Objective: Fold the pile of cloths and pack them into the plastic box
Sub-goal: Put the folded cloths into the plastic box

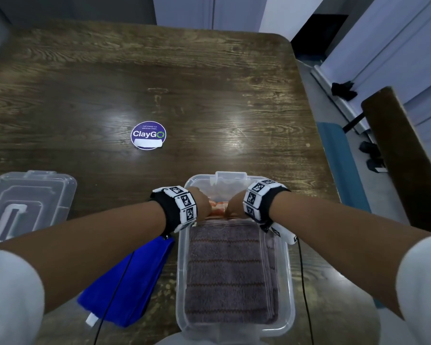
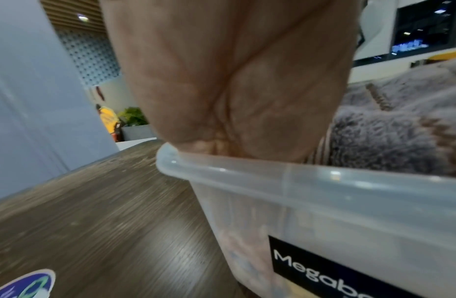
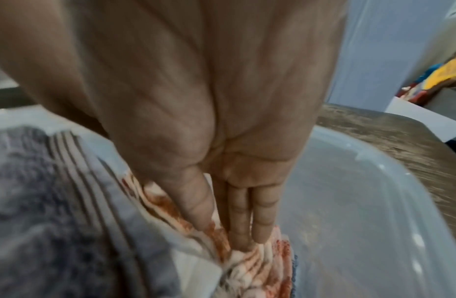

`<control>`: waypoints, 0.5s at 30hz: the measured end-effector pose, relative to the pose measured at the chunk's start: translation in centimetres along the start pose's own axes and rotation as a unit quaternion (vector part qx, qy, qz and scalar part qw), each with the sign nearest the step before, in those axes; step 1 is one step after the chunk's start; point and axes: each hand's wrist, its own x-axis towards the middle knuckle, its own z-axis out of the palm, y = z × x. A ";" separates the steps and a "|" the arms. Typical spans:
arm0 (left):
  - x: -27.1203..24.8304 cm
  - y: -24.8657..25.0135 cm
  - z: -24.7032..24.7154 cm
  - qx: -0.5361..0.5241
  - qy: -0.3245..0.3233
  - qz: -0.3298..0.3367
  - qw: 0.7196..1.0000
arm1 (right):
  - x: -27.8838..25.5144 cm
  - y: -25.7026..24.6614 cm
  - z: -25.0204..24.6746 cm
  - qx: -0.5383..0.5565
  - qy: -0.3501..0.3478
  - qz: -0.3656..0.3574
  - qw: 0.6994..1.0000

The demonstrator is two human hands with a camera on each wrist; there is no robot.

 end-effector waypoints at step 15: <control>-7.4 -4.8 7.4 -0.410 0.399 -0.070 0.817 | -8.3 -6.1 -7.4 0.301 0.218 0.146 0.917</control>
